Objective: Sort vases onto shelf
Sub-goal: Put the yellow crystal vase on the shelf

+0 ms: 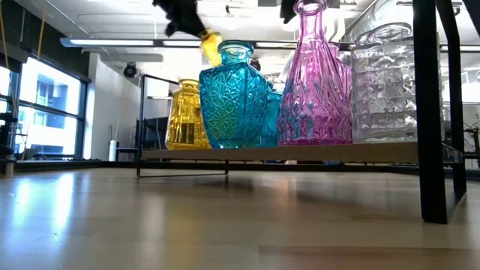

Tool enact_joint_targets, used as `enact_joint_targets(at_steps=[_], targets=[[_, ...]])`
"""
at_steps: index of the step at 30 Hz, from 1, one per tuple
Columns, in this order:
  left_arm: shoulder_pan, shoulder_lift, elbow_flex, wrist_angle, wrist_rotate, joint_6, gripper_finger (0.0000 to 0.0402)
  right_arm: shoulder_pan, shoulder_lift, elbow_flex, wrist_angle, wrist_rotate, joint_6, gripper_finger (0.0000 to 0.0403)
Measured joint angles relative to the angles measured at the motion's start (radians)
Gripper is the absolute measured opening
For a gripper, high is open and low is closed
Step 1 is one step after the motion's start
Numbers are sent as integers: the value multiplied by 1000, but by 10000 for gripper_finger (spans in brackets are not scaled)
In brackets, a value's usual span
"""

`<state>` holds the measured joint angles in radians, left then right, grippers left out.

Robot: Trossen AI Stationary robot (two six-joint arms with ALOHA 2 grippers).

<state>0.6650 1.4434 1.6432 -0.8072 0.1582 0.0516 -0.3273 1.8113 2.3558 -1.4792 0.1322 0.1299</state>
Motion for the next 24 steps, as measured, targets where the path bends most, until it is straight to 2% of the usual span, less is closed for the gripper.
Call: enact_joint_targets(at_steps=[6, 13, 16, 19, 24], targets=[[-119, 92, 0, 54, 6, -20, 22, -31, -24, 0, -58, 0, 0, 99], [-183, 214, -1, 48, 56, -59, 22, -32, -23, -52, -92, 53, -4, 95], [-212, 250, -1, 47, 66, -58, 22, -36, -24, -75, -91, 53, -8, 68], [-237, 270, -1, 47, 71, -58, 22, -45, -24, -102, -90, 52, -25, 17], [-252, 280, -1, 30, 71, -41, 22, -63, -24, -134, -81, 52, -35, 7]])
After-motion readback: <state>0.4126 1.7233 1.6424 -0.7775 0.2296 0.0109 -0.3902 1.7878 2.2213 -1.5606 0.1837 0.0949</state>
